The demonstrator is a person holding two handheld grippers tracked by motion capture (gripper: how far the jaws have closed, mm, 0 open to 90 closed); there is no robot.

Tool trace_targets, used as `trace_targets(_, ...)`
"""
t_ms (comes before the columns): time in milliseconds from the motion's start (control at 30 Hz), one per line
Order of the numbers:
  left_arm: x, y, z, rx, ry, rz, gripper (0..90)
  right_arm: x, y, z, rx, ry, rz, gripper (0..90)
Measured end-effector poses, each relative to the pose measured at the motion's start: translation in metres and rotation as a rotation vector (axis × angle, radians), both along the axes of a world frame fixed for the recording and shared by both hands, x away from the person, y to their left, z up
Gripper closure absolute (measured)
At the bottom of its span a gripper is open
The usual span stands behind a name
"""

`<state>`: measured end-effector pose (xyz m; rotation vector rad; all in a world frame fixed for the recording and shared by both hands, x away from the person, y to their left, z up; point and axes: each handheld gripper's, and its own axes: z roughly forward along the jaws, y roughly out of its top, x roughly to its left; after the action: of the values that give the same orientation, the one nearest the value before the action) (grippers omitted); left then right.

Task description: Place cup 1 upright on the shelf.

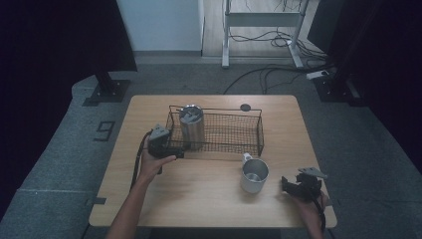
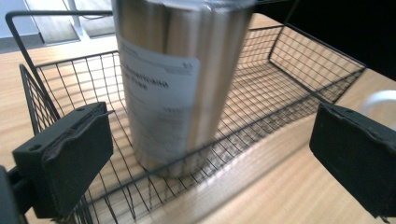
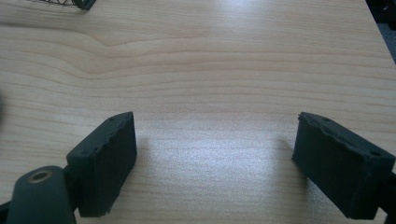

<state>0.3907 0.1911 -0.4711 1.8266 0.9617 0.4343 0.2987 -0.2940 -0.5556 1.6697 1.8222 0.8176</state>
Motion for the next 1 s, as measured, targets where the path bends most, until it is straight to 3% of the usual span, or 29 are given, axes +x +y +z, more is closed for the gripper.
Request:
trace_targets(367, -0.032, 0.011, -0.014, -0.008, 0.029, -0.013, 0.5, 0.000, 0.000, 0.000, 0.000, 0.000, 0.000, 13.0)
trace_targets(567, -0.053, 0.020, -0.033, -0.006, 0.035, -0.005, 1.4, 0.000, 0.000, 0.000, 0.000, 0.000, 0.000, 13.0)
trace_targets(733, -0.057, 0.023, -0.040, 0.027, 0.054, -0.006, 1.4, 0.000, 0.000, 0.000, 0.000, 0.000, 0.000, 13.0)
trace_targets(1000, -0.063, 0.027, -0.051, 0.026, 0.081, 0.004, 1.8, 0.000, 0.000, 0.000, -0.001, 0.001, 0.000, 12.9)
